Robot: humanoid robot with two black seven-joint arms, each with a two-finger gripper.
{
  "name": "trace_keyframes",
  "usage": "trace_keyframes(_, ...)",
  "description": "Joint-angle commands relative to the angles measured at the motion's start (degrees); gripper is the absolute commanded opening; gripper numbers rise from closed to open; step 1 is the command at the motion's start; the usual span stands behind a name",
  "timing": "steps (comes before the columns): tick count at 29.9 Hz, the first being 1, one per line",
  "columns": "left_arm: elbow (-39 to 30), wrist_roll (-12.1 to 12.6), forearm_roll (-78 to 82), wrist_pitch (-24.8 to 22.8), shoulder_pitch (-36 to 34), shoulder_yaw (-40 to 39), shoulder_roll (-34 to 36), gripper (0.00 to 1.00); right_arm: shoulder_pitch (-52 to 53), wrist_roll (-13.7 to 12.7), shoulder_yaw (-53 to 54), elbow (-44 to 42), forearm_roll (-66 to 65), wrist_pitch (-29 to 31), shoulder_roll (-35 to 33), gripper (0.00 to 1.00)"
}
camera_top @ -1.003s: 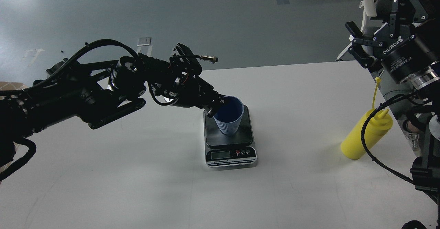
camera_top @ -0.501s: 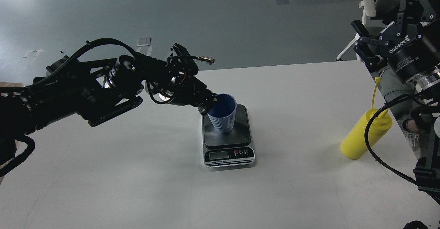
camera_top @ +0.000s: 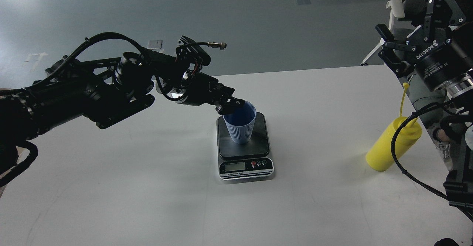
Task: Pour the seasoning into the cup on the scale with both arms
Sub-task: 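Set the blue cup upright on the scale and open the left gripper, then withdraw the left gripper up and away from the cup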
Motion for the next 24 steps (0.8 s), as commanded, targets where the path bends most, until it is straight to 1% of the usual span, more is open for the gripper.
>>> trace_keyframes(1, 0.14, -0.03, -3.7, -0.02, -0.34, -0.47, 0.5, 0.98, 0.0, 0.0, -0.09, 0.0, -0.02, 0.01, 0.02, 1.0)
trace_keyframes(4, 0.14, -0.03, -9.93, 0.33, -0.77, -2.04, 1.46, 0.98, 0.0, 0.0, -0.09, 0.0, -0.02, 0.01, 0.02, 1.0)
trace_keyframes(5, 0.23, -0.03, -14.48, 0.5, -0.86, -4.14, 2.51, 0.98, 0.09, 0.0, -0.09, 0.0, -0.02, 0.01, 0.02, 1.0)
trace_keyframes(7, 1.54, -0.03, -23.02, 0.5, -0.51, -9.41, 4.54, 0.98, 0.09, 0.0, -0.09, 0.0, -0.02, 0.01, 0.02, 1.0)
trace_keyframes(9, 3.91, -0.03, -36.08, -0.28, 0.62, -17.04, 5.59, 0.98, 0.09, 0.0, -0.09, 0.0, 0.07, 0.01, -0.06, 1.0)
trace_keyframes(10, 3.92, -0.03, -36.14, -0.29, 0.63, -17.08, 5.6, 0.98, 0.09, 0.0, -0.09, 0.0, 0.07, 0.01, -0.06, 1.0)
trace_keyframes(12, 5.93, -0.03, -51.97, -0.29, 3.86, -24.6, 7.52, 0.98, 0.09, 0.0, -0.09, 0.09, 0.07, 0.01, -0.06, 1.0)
trace_keyframes(14, 8.04, -0.03, -63.32, -0.46, 6.06, -29.18, 8.75, 0.98, 0.09, 0.0, -0.09, 0.09, -0.02, 0.01, -0.06, 1.0)
trace_keyframes(15, 9.36, -0.03, -68.26, 0.15, 7.56, -30.16, 8.67, 0.98, 0.09, -0.09, -0.09, 0.09, -0.02, 0.01, -0.06, 1.0)
trace_keyframes(16, 9.37, -0.03, -68.31, 0.15, 7.57, -30.17, 8.67, 0.98, 0.09, -0.09, -0.09, 0.09, -0.02, 0.01, -0.06, 1.0)
trace_keyframes(19, 10.25, -0.03, -74.53, 0.94, 10.55, -32.19, 9.37, 0.98, 0.18, 0.0, -0.09, 0.09, 0.07, 0.01, -0.06, 1.0)
trace_keyframes(21, 10.25, -0.03, -74.55, 0.94, 10.56, -32.2, 9.38, 0.98, 0.18, 0.0, -0.09, 0.09, 0.07, 0.01, -0.06, 1.0)
trace_keyframes(22, 9.38, -0.03, -80.99, -0.88, 14.91, -35.59, 10.51, 0.98, 0.44, -0.09, 0.26, 0.0, 0.42, 0.01, -0.06, 1.0)
trace_keyframes(23, 8.24, -0.03, -81.75, -3.16, 16.17, -36.58, 11.56, 0.98, 0.53, -0.18, 0.7, 0.26, 0.86, 0.01, 0.28, 1.0)
trace_keyframes(24, 8.23, -0.03, -81.76, -3.19, 16.19, -36.59, 11.57, 0.98, 0.53, -0.18, 0.7, 0.26, 0.86, 0.01, 0.29, 1.0)
